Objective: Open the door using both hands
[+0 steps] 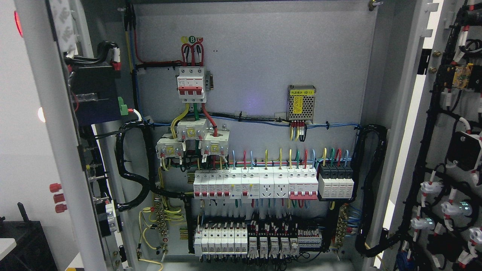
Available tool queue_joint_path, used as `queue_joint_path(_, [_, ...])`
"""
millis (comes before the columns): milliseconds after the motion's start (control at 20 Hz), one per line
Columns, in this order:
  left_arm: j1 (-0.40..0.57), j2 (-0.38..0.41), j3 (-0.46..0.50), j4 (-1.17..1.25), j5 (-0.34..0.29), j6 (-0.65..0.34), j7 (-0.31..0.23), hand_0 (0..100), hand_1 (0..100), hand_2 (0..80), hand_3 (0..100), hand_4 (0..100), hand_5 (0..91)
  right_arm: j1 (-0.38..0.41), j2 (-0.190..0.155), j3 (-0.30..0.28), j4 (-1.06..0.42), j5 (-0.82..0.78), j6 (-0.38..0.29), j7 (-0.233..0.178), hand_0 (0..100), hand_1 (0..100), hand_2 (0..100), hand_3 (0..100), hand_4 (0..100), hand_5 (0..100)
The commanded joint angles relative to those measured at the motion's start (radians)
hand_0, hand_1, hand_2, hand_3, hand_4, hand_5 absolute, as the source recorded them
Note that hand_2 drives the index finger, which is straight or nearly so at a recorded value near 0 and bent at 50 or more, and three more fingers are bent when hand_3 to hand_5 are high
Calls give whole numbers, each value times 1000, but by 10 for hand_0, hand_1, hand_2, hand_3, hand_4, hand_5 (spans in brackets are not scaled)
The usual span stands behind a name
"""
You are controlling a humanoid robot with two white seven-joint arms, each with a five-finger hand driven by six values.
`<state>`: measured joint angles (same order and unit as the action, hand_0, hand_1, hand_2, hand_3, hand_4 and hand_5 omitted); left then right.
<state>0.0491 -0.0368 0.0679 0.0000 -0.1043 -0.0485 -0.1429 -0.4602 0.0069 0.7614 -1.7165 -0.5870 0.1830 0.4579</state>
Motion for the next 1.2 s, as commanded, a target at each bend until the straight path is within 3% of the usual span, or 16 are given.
queue_joint_path(0, [0, 0, 0, -14, 0, 1, 0, 0, 0, 0, 0, 44, 0, 0, 67, 44, 8, 39, 1, -13, 0, 0, 0, 0, 0, 0])
queue_joint_path(501, [0, 0, 0, -12, 0, 1, 0, 0, 0, 0, 0, 43, 0, -3, 79, 99, 21, 87, -2, -27, 0, 0, 0, 0, 0, 0])
queue_joint_path(1152, [0, 0, 0, -14, 0, 1, 0, 0, 0, 0, 0, 44, 0, -28, 113, 122, 51, 125, -2, -44, 0, 0, 0, 0, 0, 0])
